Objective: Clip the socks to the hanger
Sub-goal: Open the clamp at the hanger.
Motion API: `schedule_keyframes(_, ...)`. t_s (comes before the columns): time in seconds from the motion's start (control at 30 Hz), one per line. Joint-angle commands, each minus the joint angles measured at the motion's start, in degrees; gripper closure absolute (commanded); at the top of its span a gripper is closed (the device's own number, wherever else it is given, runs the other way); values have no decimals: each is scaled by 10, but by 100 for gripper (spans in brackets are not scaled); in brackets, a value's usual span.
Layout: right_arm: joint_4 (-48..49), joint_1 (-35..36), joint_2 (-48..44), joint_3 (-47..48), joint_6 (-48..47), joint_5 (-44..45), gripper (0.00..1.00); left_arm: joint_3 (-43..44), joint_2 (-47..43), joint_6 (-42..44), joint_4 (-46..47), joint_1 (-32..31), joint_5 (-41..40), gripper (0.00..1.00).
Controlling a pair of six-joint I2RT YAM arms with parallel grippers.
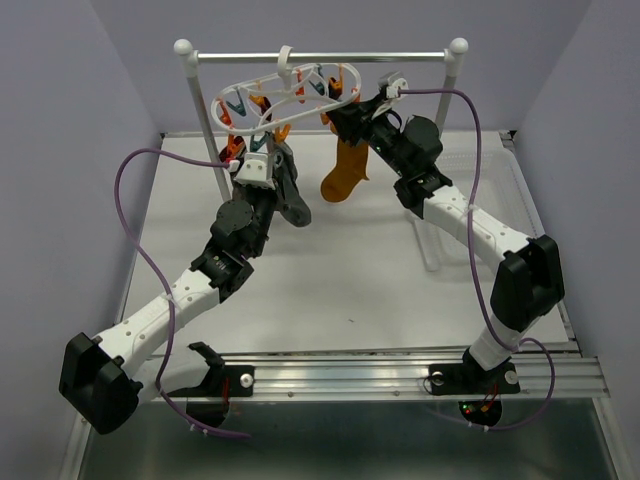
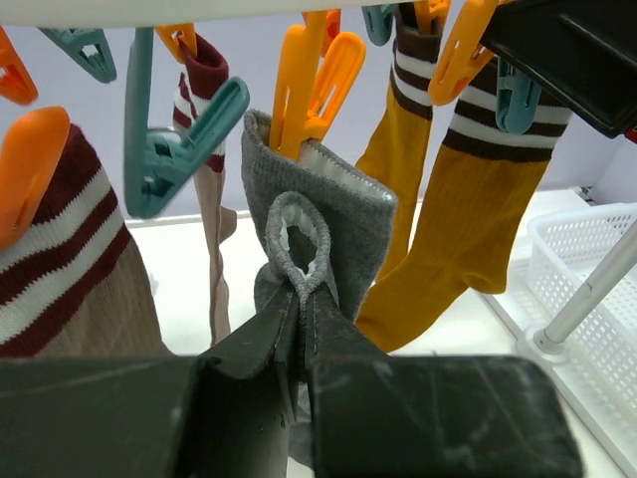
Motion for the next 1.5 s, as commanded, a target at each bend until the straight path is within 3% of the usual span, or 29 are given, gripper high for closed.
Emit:
schedule_keyframes(0.0,-18,-2,-22,33,8,9,73,23,-6,-2,41,2,-10,100)
schedule_keyframes(0.13,-54,-2,-25,48,18,25,82,22,-7,-6,41,2,-11,100)
schedule_keyframes(0.3,-137,-2,-27,82,47,55,85,21,-8,-6,40,2,-11,100)
schedule_keyframes(0.4,-169,-2,-27,96,59,60,99,21,-9,-6,40,2,-10,100)
schedule_keyframes(0.63,-222,-2,-24,120,101,63,99,27,-6,-25,29,2,14,100)
schedule_keyframes(0.73,-233,-2,-25,121,115,62,99,32,-9,-13,6,2,66,100)
schedule_keyframes(0.9,-234,-2,-32,123,122,68,99,24,-36,35,-66,0,296,100)
schedule_keyframes(1.03,-235,-2,-37,117,123,73,99,-18,-66,56,-63,-3,501,100)
schedule_keyframes(1.17,-236,-2,-37,118,120,62,99,-3,-56,44,-57,-12,575,100)
schedule_keyframes(1.27,-240,-2,-38,116,118,60,99,17,-27,48,-66,-34,555,100)
schedule_keyframes(1.47,-231,-2,-60,92,107,39,99,95,73,-41,-67,-52,288,100)
